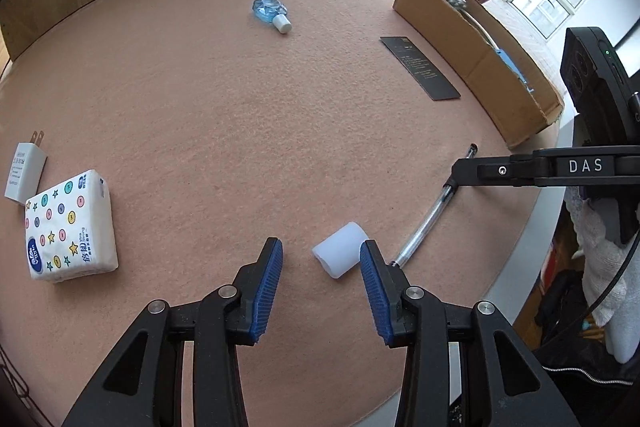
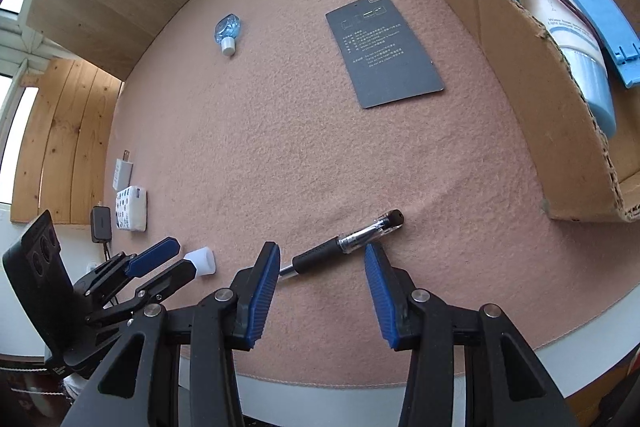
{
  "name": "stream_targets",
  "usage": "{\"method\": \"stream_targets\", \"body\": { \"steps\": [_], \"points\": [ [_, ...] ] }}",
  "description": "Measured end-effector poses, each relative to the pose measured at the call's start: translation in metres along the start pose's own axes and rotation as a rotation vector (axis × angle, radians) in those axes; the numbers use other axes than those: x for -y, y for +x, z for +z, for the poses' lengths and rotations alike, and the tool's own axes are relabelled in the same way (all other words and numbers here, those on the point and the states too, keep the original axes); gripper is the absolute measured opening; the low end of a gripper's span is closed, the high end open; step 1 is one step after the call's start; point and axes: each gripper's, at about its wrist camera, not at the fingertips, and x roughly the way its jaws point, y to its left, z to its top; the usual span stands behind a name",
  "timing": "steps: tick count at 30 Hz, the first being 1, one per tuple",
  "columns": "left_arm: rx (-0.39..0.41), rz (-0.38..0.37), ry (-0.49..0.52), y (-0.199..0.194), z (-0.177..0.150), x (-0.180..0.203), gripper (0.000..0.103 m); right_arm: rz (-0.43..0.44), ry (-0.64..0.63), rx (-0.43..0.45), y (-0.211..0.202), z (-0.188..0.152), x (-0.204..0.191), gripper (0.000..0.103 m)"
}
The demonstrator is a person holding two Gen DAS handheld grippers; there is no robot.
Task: Organize objects
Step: 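Grasp the white cylinder with the left gripper while the right grasps the black pen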
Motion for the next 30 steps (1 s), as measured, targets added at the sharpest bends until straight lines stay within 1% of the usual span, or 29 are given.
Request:
{"method": "stream_targets", "body": {
  "steps": [3,6,9,12,16,18,22,23,25,27,28,30],
  "points": [
    [0.0,0.007,0.033,0.002,-0.003,0.004,0.044,-0.041,-0.008,0.012,0.004,0.002,-0.009,0.032],
    [0.008,0.011,0.028,0.003,-0.005,0.006,0.044,-0.085,-0.052,0.023,0.009,0.006,-0.021,0.024],
    [0.02,0.022,0.027,0.004,-0.005,0.007,0.044,-0.124,-0.127,0.026,0.017,0.015,-0.035,0.023],
    [0.032,0.025,-0.003,0.004,-0.003,0.006,0.043,-0.169,-0.204,0.033,0.023,0.024,-0.047,0.019],
    [0.04,0.031,-0.026,0.008,0.001,0.01,0.044,-0.164,-0.296,0.03,0.029,0.036,-0.058,0.013],
    [0.04,0.019,-0.036,0.01,0.003,0.013,0.044,-0.159,-0.33,0.025,0.032,0.04,-0.061,0.013],
    [0.041,0.028,-0.062,0.014,0.008,0.018,0.043,-0.144,-0.372,-0.012,0.032,0.04,-0.063,0.013],
    [0.039,0.028,-0.063,0.015,0.008,0.019,0.04,-0.145,-0.379,-0.018,0.031,0.038,-0.062,0.013],
    [0.032,0.037,-0.057,0.016,0.007,0.023,0.025,-0.134,-0.386,-0.037,0.03,0.032,-0.059,0.013],
    [0.04,0.048,-0.053,0.014,0.002,0.026,0.022,-0.124,-0.402,-0.052,0.031,0.026,-0.06,0.013],
    [0.044,0.045,-0.061,0.014,-0.001,0.026,0.019,-0.126,-0.417,-0.055,0.031,0.023,-0.061,0.013],
    [0.058,0.039,-0.093,0.012,-0.004,0.024,0.017,-0.141,-0.448,-0.055,0.031,0.017,-0.065,0.014]
  ]
}}
